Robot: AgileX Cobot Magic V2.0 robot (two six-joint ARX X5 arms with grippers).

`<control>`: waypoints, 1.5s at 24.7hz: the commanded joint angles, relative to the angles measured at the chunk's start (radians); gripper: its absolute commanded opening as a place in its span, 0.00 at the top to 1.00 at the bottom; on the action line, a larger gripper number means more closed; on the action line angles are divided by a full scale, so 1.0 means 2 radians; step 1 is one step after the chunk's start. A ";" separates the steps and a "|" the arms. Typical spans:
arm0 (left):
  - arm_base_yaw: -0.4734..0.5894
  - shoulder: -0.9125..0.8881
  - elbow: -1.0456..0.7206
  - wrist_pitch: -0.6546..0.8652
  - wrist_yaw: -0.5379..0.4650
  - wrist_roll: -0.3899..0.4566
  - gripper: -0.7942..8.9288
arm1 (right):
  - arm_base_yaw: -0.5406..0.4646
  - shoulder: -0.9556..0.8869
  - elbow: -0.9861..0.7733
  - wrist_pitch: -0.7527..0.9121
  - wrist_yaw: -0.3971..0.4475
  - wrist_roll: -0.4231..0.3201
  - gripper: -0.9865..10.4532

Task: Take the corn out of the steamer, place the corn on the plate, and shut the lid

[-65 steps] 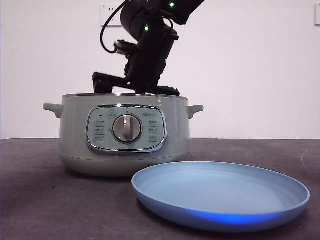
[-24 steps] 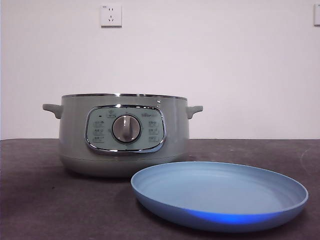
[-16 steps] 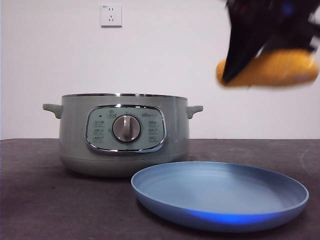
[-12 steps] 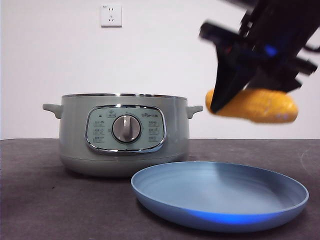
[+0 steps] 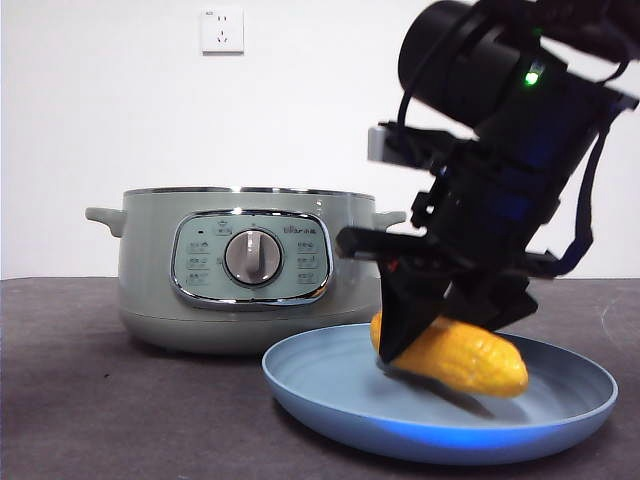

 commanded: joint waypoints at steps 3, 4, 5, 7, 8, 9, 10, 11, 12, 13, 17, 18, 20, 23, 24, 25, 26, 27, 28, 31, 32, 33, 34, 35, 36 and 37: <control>-0.001 -0.005 0.004 0.023 0.001 0.004 0.92 | 0.001 0.021 -0.006 0.009 -0.009 0.006 0.91; -0.001 -0.005 0.004 0.023 0.001 0.004 0.92 | 0.001 0.021 -0.006 0.009 -0.009 0.006 0.85; -0.001 -0.005 0.004 0.024 0.001 0.004 0.92 | 0.001 0.021 -0.006 0.007 -0.009 0.013 0.72; -0.001 -0.005 0.004 0.028 0.001 0.004 0.93 | 0.001 0.020 -0.006 0.001 -0.010 0.015 0.47; -0.001 -0.004 0.004 0.032 0.001 0.004 0.93 | 0.001 0.017 -0.006 -0.003 -0.010 0.015 0.40; -0.001 -0.002 0.004 0.035 0.001 0.004 0.93 | 0.001 0.012 -0.006 -0.005 -0.010 0.012 0.39; -0.001 0.001 0.004 0.037 0.000 0.004 0.93 | 0.001 0.005 -0.006 -0.005 -0.010 0.008 0.39; -0.001 0.004 0.004 0.038 0.000 0.004 0.93 | 0.001 -0.005 -0.006 -0.006 -0.010 0.007 0.39; -0.001 0.010 0.004 0.038 0.000 0.004 0.93 | 0.001 -0.021 -0.006 -0.013 -0.009 0.007 0.39; -0.001 0.015 0.004 0.039 0.000 0.004 0.93 | 0.001 -0.039 -0.006 -0.022 -0.009 0.007 0.39; -0.001 0.048 0.004 0.092 0.002 0.004 0.93 | 0.001 -0.145 -0.006 -0.094 -0.010 0.009 0.39; -0.001 0.060 0.004 0.112 0.002 0.004 0.93 | 0.001 -0.179 -0.006 -0.117 -0.010 0.009 0.39; -0.001 0.089 0.004 0.143 0.002 0.006 0.93 | 0.001 -0.251 -0.006 -0.158 -0.011 0.008 0.39; -0.001 0.127 0.004 0.178 0.002 0.019 0.92 | 0.001 -0.336 -0.006 -0.205 -0.010 0.009 0.39; -0.001 0.138 0.004 0.193 0.003 0.019 0.92 | 0.001 -0.361 -0.006 -0.219 -0.010 0.009 0.39; -0.001 0.150 0.004 0.210 0.006 0.019 0.92 | 0.001 -0.386 -0.006 -0.234 -0.010 0.011 0.39; -0.001 0.160 0.004 0.225 0.013 0.019 0.92 | 0.001 -0.406 -0.006 -0.246 -0.010 0.014 0.39; -0.001 0.172 0.004 0.241 0.019 0.019 0.92 | 0.001 -0.426 -0.006 -0.258 -0.010 0.018 0.39; -0.001 0.187 0.004 0.260 0.028 0.019 0.92 | 0.001 -0.451 -0.006 -0.274 -0.010 0.020 0.39; -0.001 0.229 0.004 0.298 0.028 0.018 0.92 | 0.001 -0.503 -0.006 -0.311 -0.010 0.022 0.39; -0.001 0.241 0.004 0.308 0.028 0.019 0.92 | 0.001 -0.515 -0.006 -0.321 -0.010 0.022 0.39; -0.001 0.257 0.004 0.321 0.028 0.019 0.92 | 0.001 -0.528 -0.006 -0.332 -0.009 0.022 0.39; -0.001 0.274 0.004 0.336 0.030 0.019 0.92 | 0.001 -0.539 -0.006 -0.341 -0.008 0.022 0.39; -0.001 0.288 0.004 0.348 0.032 0.019 0.92 | 0.001 -0.547 -0.006 -0.347 -0.006 0.022 0.39; -0.001 0.304 0.004 0.364 0.038 0.019 0.92 | 0.001 -0.554 -0.006 -0.353 -0.006 0.022 0.39; -0.001 0.320 0.003 0.378 0.043 0.019 0.92 | 0.001 -0.558 -0.006 -0.359 -0.006 0.022 0.39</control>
